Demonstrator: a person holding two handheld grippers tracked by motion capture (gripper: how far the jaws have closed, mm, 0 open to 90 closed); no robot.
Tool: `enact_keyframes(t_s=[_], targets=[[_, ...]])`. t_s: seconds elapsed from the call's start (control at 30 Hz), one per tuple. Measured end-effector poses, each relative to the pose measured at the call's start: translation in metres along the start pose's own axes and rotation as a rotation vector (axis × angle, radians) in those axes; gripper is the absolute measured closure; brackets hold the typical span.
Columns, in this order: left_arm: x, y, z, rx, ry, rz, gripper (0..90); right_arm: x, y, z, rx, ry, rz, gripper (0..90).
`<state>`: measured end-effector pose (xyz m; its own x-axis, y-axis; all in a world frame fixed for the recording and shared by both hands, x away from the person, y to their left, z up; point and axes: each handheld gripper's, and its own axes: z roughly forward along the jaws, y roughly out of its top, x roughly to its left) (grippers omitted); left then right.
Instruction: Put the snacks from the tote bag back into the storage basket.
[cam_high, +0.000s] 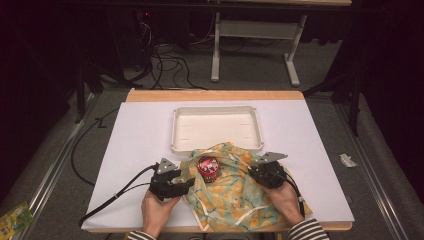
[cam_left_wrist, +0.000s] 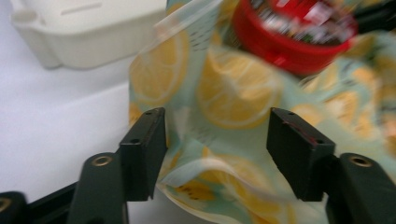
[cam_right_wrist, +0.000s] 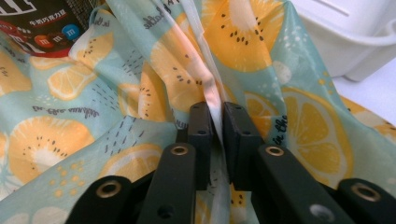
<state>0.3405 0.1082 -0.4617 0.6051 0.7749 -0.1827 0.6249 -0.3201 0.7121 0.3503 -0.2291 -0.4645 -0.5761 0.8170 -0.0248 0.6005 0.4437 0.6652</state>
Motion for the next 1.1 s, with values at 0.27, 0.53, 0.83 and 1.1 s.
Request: enact_keyframes(t_s=[0.27,0.53,0.83,1.1], targets=[[0.002,-0.004,0.015,0.03,0.039,0.043,52.1,0.009,0.005,-0.006,-0.028,0.011,-0.036,55.7],[0.002,-0.006,0.014,0.028,0.076,0.087,69.5,0.015,0.007,0.009,0.047,0.012,-0.064,51.5],[0.011,0.0,0.012,0.079,0.033,0.067,89.5,0.02,0.008,0.006,0.065,0.029,-0.105,83.2],[0.029,-0.002,-0.005,0.088,0.109,0.083,89.6,0.004,-0.001,-0.003,0.05,0.005,-0.063,89.4]])
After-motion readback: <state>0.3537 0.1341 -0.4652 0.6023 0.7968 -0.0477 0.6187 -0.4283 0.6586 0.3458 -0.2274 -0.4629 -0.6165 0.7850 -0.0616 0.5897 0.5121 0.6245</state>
